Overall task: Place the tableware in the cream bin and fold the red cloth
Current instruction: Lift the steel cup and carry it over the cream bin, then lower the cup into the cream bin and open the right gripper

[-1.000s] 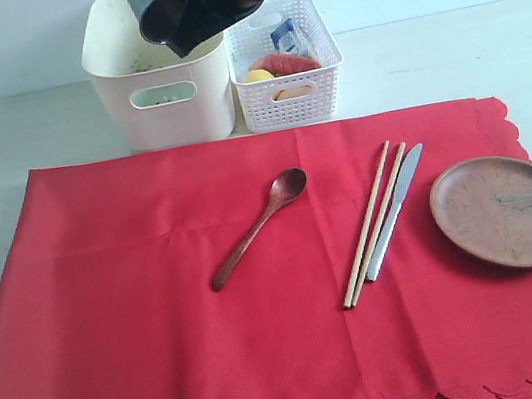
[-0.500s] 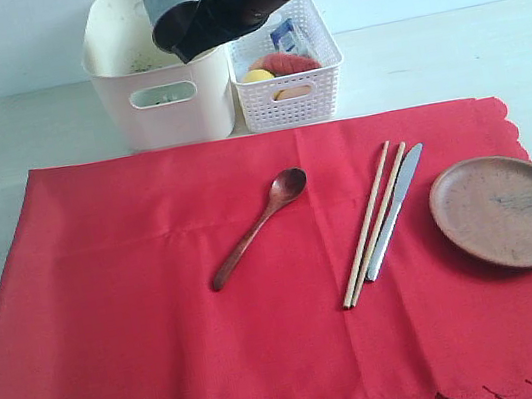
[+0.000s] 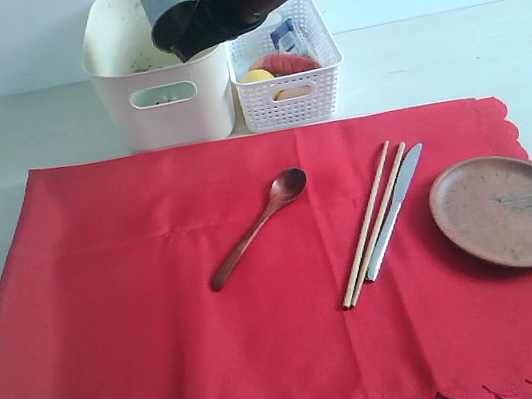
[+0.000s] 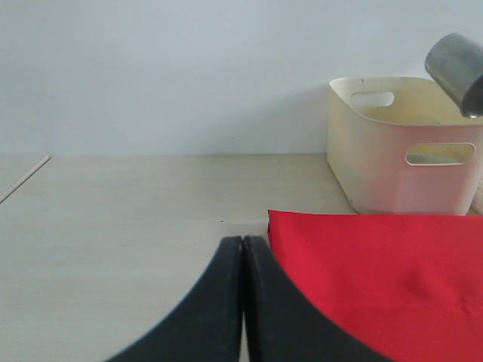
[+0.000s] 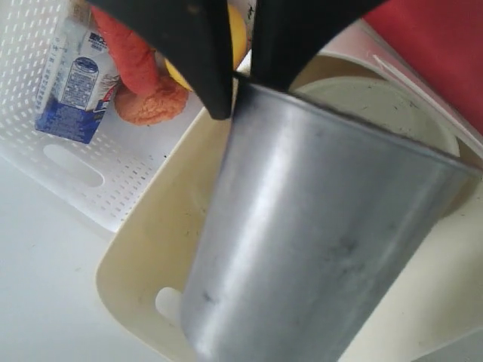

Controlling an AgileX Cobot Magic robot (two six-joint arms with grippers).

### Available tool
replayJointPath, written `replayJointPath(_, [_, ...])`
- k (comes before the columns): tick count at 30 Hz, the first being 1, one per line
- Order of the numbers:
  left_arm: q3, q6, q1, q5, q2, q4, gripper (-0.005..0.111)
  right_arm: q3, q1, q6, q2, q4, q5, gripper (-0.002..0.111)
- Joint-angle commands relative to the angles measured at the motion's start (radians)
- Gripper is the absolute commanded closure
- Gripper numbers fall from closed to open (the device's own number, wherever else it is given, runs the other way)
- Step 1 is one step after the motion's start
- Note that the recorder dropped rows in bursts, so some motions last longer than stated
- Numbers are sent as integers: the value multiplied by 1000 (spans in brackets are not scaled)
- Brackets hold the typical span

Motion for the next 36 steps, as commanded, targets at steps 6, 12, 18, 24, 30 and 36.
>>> replayJointPath(6, [3, -6, 2, -4, -5, 0, 104, -9, -3, 7, -1, -1, -22, 66])
replayJointPath(12, [3, -6, 2, -4, -5, 0, 104, -9, -3, 20, -1, -1, -10, 56])
replayJointPath(18, [3, -6, 2, -4, -5, 0, 104, -9, -3, 119, -1, -1, 92, 56])
replayJointPath(24, [3, -6, 2, -4, -5, 0, 104, -9, -3, 100, -14, -14, 164, 57])
replayJointPath(30, [3, -6, 2, -4, -5, 0, 104, -9, -3, 78, -74, -32, 235, 57])
replayJointPath(36, [3, -6, 2, -4, -5, 0, 104, -9, -3, 32, -149, -38, 361, 57])
